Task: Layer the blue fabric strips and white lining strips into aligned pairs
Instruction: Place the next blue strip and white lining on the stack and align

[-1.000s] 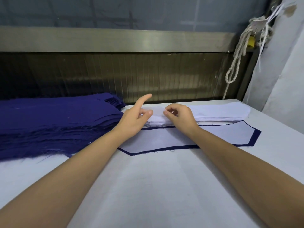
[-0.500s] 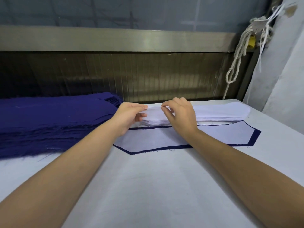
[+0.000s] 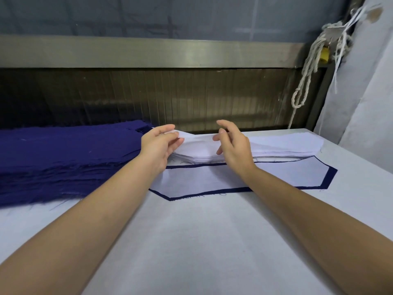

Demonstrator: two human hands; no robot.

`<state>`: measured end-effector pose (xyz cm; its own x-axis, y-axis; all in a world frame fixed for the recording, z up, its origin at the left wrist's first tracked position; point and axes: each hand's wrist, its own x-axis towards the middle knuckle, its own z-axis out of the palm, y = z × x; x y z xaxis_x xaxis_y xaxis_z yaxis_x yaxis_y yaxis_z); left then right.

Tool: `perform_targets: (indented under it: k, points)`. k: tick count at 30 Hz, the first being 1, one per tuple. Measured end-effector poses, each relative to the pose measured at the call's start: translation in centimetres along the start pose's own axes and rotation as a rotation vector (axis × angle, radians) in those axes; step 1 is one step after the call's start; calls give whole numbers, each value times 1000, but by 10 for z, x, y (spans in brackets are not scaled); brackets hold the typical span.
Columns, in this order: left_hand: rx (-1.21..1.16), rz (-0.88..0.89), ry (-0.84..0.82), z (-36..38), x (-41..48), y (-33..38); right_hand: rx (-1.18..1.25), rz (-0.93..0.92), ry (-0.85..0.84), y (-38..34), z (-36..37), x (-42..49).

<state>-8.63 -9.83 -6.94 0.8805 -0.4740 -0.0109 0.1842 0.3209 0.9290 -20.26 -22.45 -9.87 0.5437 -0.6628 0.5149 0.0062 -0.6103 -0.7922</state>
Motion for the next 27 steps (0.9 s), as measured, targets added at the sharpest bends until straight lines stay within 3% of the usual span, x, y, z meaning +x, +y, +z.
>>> perform_targets:
  k: [6,12,17,23,27]
  points:
    - [14,-63,-105,-1,-2,8,315,384,-85,-1,0,6]
    - [-16,-134,-119,-1,-4,12,566,620,74,-1,-10,17]
    - [-19,-131,-22,-5,-4,13,591,636,240,12,-27,21]
    - [-9,-136,89,-13,-1,16,505,657,327,28,-50,25]
    - [-22,-69,55,-18,-3,18,523,690,351,30,-59,33]
